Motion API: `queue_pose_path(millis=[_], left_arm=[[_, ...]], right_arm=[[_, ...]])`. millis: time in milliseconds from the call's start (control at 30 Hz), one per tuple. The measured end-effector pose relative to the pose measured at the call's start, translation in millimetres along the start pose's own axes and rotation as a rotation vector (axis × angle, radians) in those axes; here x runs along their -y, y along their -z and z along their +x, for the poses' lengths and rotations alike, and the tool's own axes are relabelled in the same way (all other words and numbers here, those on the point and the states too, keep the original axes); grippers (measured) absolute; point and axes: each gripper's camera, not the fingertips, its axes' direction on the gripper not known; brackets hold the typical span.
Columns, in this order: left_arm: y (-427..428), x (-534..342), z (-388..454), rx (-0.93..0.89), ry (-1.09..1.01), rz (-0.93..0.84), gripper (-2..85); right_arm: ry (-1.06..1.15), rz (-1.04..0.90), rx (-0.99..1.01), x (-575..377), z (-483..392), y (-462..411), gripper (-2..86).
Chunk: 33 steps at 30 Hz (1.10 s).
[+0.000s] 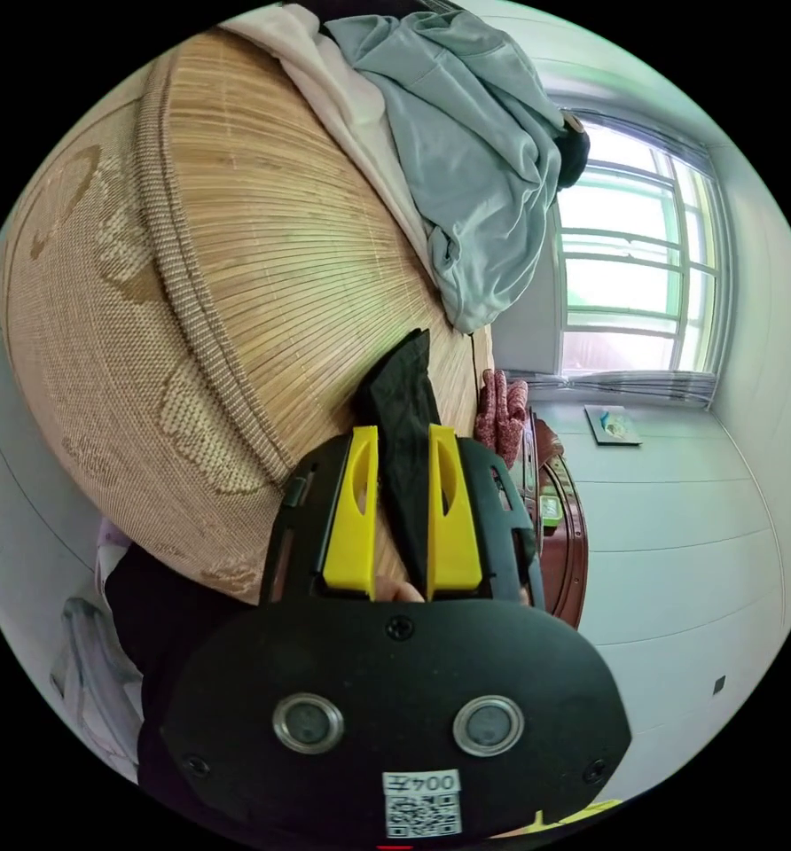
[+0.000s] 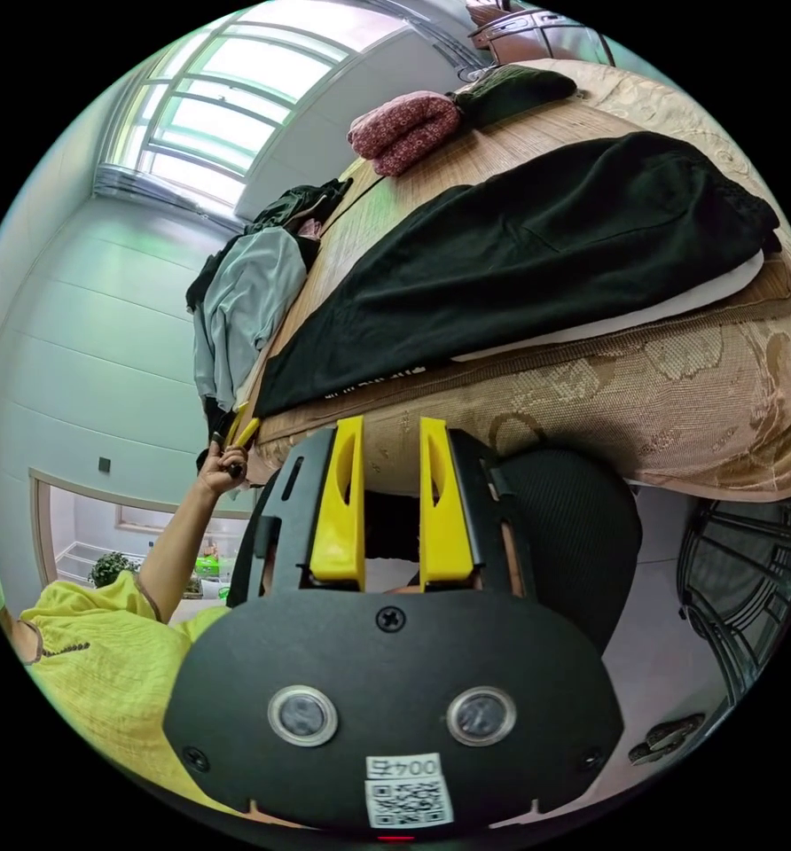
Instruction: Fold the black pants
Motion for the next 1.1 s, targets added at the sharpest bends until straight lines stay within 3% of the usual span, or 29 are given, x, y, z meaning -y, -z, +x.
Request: queue_pose_path(millis=[200,600,867,1100], left_arm=[[-16,-16,41,0.008,-0.112,-0.006,2.1],[-91,-145,345,0.117,-0.935,-0.134,1.0],[-228,-360,522,0.246,-1.536,-0.247,1.3],[-380,-550,550,0.320,-1.893,-0.482,3.2]], right_arm=[[-0.016,0.008,0.021,-5,10,14,8.9],[0.001,0.058,0.074,-18,22,56,7.9],[0.015,0.097,0.130,-24,35,90,7.3],[0.006,0.139,0.191,-28,53,123,6.6]])
